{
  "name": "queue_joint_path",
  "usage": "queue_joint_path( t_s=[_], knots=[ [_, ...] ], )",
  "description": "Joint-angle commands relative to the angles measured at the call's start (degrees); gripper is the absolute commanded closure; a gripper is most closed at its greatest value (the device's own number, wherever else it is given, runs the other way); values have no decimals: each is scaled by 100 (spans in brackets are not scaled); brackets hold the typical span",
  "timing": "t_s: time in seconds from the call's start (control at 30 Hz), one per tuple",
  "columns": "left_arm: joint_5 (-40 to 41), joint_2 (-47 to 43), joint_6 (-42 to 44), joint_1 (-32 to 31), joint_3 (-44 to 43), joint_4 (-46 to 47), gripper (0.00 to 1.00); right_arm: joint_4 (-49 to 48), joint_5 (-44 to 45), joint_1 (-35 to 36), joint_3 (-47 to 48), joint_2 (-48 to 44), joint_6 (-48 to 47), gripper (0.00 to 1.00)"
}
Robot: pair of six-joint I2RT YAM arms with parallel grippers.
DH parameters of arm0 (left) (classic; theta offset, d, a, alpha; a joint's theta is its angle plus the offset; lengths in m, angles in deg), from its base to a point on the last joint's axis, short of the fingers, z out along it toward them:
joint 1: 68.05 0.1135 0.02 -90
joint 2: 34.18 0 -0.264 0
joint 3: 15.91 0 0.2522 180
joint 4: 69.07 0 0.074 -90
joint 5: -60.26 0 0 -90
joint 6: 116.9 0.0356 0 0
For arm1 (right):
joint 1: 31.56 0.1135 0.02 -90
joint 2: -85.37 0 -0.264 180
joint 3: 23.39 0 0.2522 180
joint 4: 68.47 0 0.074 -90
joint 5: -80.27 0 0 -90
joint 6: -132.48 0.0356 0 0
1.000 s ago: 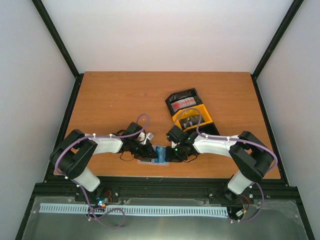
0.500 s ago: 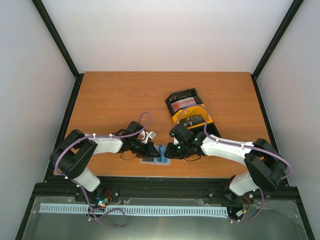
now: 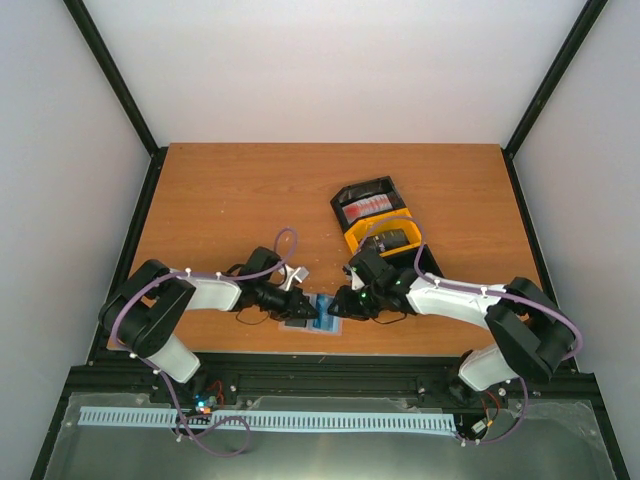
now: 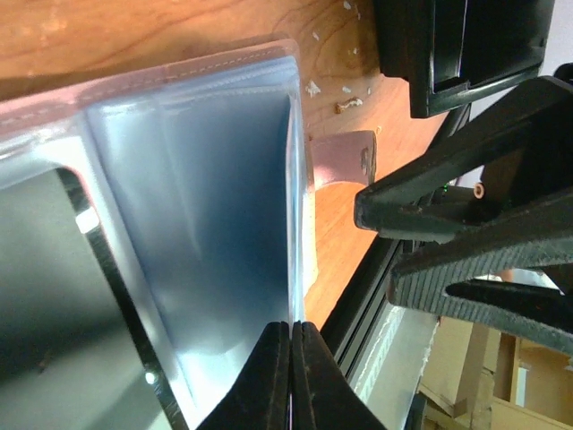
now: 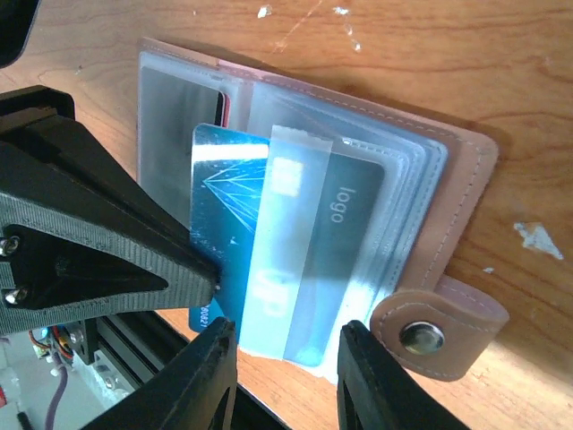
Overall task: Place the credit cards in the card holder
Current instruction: Insert the credit card into the card holder.
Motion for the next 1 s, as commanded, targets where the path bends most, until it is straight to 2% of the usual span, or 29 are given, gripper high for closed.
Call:
queue_joint_path(
  t_s=[0.0,0.37,0.67,0.97],
  knots=[
    [-408,-54,20,152,108,399,99,-515,-307,-120,-197,68,135,67],
    [-808,98,-150,266,236,860,99,-1024,-613,-300,-430,246,279,67],
    [-856,139,-195,311,317,996,99,-1112,-734,-319,-400,444,248,65],
    [-839,269,-222,319,315,1049,99,-1639,-1203,-319,-431,708,308,63]
  ],
)
